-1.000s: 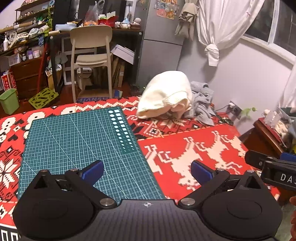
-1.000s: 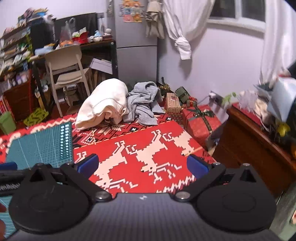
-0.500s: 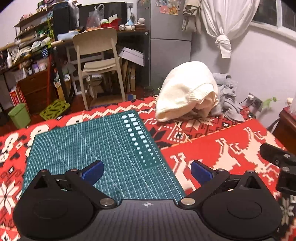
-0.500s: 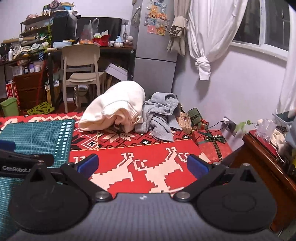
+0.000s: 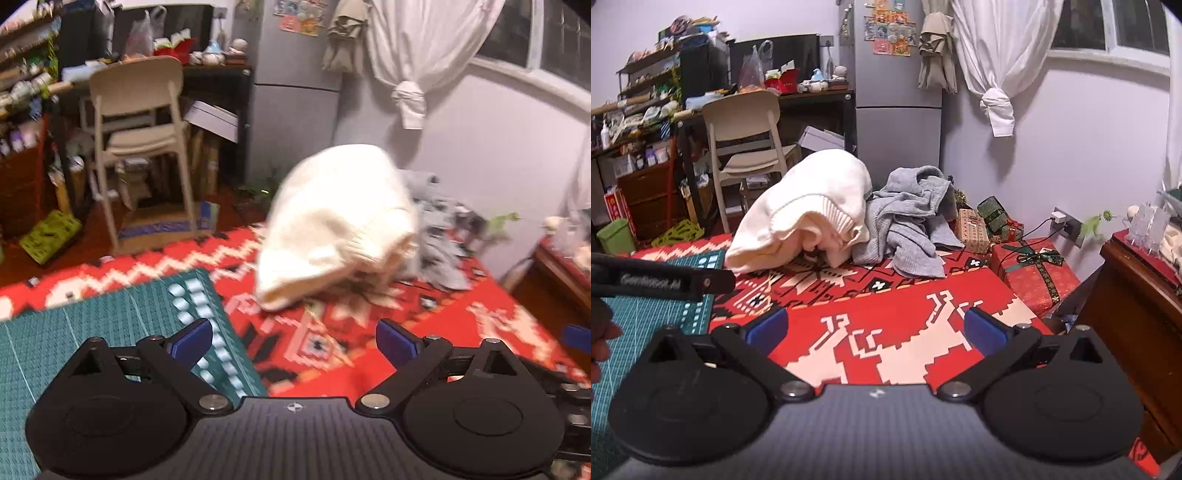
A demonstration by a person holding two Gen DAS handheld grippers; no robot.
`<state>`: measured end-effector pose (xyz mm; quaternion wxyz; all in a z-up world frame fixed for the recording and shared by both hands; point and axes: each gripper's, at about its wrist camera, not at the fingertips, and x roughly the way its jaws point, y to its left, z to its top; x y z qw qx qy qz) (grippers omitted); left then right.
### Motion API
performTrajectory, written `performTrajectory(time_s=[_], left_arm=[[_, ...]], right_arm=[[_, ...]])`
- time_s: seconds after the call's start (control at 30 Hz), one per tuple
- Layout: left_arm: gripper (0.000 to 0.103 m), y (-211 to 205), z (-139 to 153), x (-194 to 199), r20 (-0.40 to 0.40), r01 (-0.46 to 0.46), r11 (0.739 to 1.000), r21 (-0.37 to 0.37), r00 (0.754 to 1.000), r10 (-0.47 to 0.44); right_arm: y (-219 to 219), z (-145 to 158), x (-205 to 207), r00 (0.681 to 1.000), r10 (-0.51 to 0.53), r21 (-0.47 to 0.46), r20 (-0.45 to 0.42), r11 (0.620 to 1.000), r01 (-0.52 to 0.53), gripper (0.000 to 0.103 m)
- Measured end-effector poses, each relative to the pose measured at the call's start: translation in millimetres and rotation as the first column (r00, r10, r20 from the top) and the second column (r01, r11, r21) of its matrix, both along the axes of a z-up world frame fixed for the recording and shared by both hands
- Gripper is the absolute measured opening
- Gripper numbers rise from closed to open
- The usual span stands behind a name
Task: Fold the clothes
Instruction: 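Reach the left tool toward the cream sweater and close on it, then lift the cream sweater with the left tool and carry it onto the green mat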
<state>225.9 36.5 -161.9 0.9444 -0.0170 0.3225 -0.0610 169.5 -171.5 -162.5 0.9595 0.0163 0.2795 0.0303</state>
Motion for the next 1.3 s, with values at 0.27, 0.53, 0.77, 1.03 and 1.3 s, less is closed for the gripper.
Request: performTrajectory(time_s=[0.27,0.53,0.77,1.03,1.3], left_arm=[[0.096,5,-15,38,-0.006,0.018,0.999,0.049,1.000,-0.017],[0.055,-7,-26,70,-0.035,0.067,0.990,0.123,0.997,-0.063],[0.013,-13,-27,81,-0.037,0.058,0.986,0.159,0.998,-0.052],[0.006,0,2,55,0.021,-0.035,0.996,0.084,0.999,0.033],[0.006,1,15,-1,-0.045,-0.010,1.000,0.017,0.999,0.010]], right_arm=[[5,-7,41,0.996,0.083,0.044,-0.011,0.996,-0.083,0.102],[-8,-17,69,0.999,0.020,0.100,-0.028,0.995,-0.017,0.102],[-24,-29,73,1.000,0.003,0.159,-0.028,0.987,0.002,0.102],[-27,-39,69,0.999,-0.006,0.151,-0.042,0.988,0.013,0.102],[-23,-46,59,0.999,0.022,0.167,-0.049,0.986,-0.014,0.102]])
